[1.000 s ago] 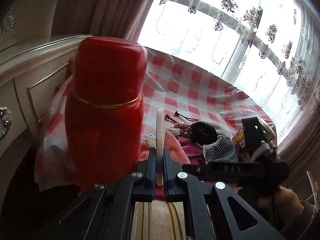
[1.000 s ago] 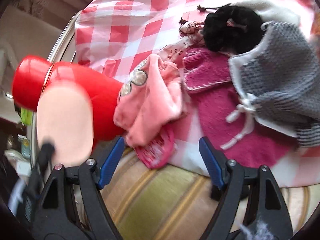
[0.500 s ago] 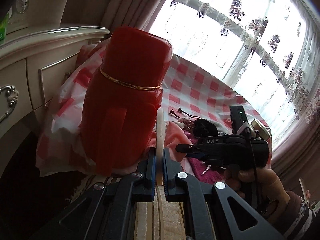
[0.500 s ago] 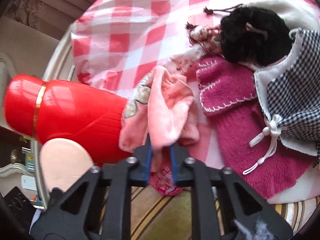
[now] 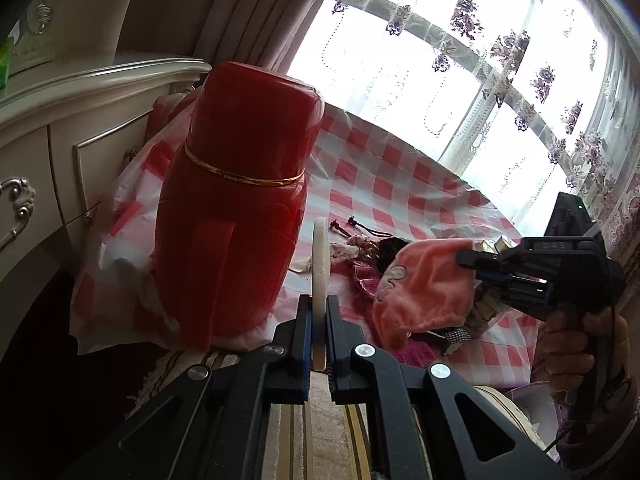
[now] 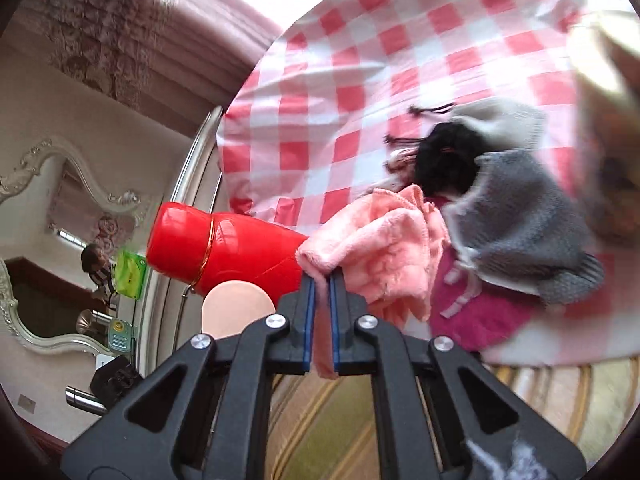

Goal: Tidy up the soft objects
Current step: 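Carry pink fleece cloth into box and release with right tool while left tool holds beige sponge, then lower the beige round sponge into the box and open the left tool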

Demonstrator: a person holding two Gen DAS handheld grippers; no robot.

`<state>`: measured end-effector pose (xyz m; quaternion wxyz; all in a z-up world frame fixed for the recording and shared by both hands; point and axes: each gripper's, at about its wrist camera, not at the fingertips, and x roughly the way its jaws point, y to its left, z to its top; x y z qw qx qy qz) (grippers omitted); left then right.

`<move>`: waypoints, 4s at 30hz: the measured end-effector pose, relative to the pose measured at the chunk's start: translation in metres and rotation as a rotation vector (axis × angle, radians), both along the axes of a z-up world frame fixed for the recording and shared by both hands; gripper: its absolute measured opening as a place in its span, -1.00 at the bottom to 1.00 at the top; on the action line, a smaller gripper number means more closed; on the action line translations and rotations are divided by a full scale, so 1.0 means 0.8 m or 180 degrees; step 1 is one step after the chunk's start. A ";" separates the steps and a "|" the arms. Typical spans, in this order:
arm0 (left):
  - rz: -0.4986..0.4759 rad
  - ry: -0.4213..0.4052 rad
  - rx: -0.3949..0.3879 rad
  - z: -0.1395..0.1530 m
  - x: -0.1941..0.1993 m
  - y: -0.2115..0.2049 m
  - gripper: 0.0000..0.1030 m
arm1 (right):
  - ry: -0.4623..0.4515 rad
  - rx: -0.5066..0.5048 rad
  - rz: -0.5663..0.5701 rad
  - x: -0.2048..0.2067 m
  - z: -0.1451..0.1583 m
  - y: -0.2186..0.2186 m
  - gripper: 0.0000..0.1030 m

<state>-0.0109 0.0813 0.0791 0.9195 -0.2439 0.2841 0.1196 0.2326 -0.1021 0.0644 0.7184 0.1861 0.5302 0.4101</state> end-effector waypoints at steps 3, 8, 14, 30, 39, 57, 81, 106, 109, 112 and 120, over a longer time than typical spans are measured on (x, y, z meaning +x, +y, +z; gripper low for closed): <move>-0.0048 -0.0028 0.0001 0.005 0.001 -0.007 -0.88 | -0.0005 0.0004 -0.0131 -0.010 0.013 -0.044 -0.83; -0.0179 -0.0106 0.0029 0.017 0.004 -0.027 -0.88 | -0.0105 0.0016 -0.0463 -0.038 0.038 -0.143 -0.83; -0.0396 -0.0193 0.0039 0.031 0.018 -0.059 -0.87 | -0.0220 -0.0067 -0.1130 -0.081 0.062 -0.284 -0.83; -0.0611 -0.0153 0.0083 0.040 0.028 -0.098 -0.88 | -0.0499 -0.1230 -0.0380 -0.133 -0.013 -0.225 0.07; -0.0472 -0.0115 -0.0002 0.030 0.021 -0.074 -0.88 | -0.1019 -0.2157 0.0705 -0.124 -0.072 -0.085 0.06; -0.0820 -0.0068 0.0104 0.042 0.042 -0.129 -0.87 | -0.0706 -0.1124 -0.0741 -0.101 0.042 -0.339 -0.72; -0.1363 -0.0003 0.0331 0.062 0.063 -0.229 -0.87 | 0.0513 -0.1840 -0.1036 -0.197 -0.118 -0.499 -0.72; -0.2694 0.0451 -0.0912 0.014 0.148 -0.364 -0.88 | 0.0648 -0.1887 -0.0912 -0.173 -0.149 -0.524 0.40; -0.2833 0.0727 -0.1295 -0.013 0.172 -0.398 -0.88 | 0.0836 -0.2105 -0.0783 -0.163 -0.184 -0.510 0.40; -0.2828 0.1049 -0.1659 -0.046 0.198 -0.431 -0.88 | 0.0832 -0.2148 -0.0850 -0.162 -0.193 -0.514 0.40; -0.2500 0.1622 -0.2199 -0.128 0.245 -0.514 -0.88 | 0.0505 -0.1921 -0.1428 -0.185 -0.132 -0.604 0.43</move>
